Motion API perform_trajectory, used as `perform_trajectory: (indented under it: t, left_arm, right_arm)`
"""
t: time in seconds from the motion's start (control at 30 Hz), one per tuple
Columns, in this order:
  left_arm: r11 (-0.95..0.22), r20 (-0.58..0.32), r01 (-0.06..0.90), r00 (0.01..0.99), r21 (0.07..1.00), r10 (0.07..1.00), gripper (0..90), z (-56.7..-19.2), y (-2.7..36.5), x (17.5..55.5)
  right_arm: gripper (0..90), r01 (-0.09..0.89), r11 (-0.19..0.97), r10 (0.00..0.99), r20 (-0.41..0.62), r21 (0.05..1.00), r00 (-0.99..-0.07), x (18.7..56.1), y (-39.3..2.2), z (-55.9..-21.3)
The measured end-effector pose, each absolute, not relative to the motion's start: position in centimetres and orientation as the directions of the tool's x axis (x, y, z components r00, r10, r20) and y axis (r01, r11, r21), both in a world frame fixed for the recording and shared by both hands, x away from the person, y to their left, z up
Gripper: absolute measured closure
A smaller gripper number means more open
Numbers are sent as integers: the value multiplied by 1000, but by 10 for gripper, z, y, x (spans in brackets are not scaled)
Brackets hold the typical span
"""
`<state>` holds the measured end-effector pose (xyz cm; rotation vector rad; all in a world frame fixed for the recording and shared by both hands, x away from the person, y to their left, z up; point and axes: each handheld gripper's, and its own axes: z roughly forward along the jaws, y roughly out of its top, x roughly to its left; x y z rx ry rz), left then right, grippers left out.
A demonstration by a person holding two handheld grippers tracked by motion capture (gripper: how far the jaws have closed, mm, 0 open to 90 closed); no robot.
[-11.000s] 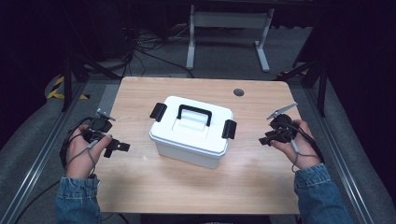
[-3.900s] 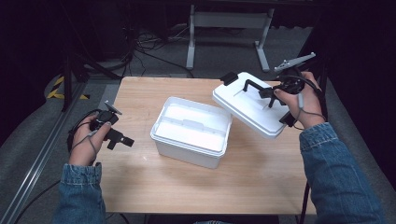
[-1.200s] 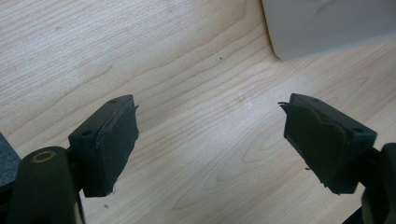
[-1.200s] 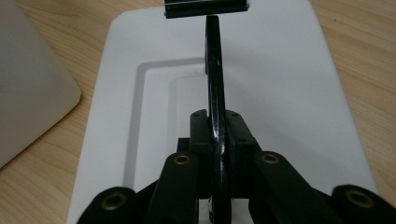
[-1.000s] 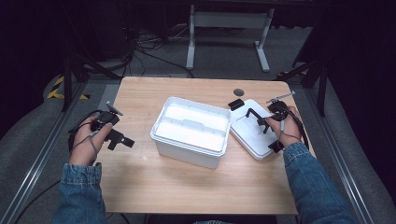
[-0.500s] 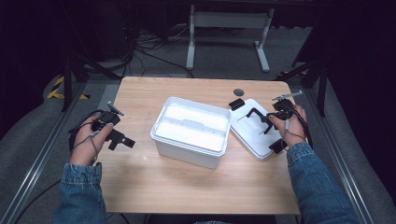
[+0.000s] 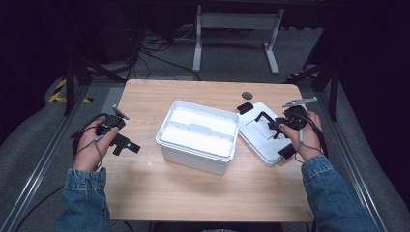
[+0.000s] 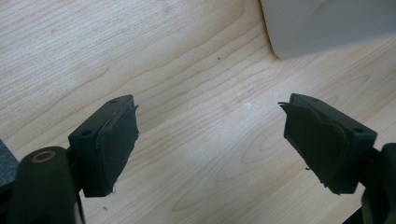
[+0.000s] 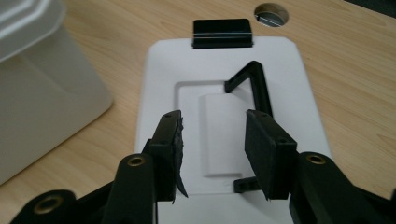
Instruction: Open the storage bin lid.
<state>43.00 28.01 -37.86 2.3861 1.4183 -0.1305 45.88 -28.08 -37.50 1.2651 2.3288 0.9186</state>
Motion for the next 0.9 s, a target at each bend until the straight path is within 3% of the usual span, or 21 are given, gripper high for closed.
perform_trajectory:
  t: [0.37,0.9]
  left_arm:
    - [-432,-252,863,493,262,832,183,-377,279,431]
    - [-441,-250,859,501,259,829,183,-376,279,430]
  right_arm:
    - [546,570,440,766,41,694,-642,421,-260,-360]
    - [518,529,452,671,118,718,-732,382,-244,-372]
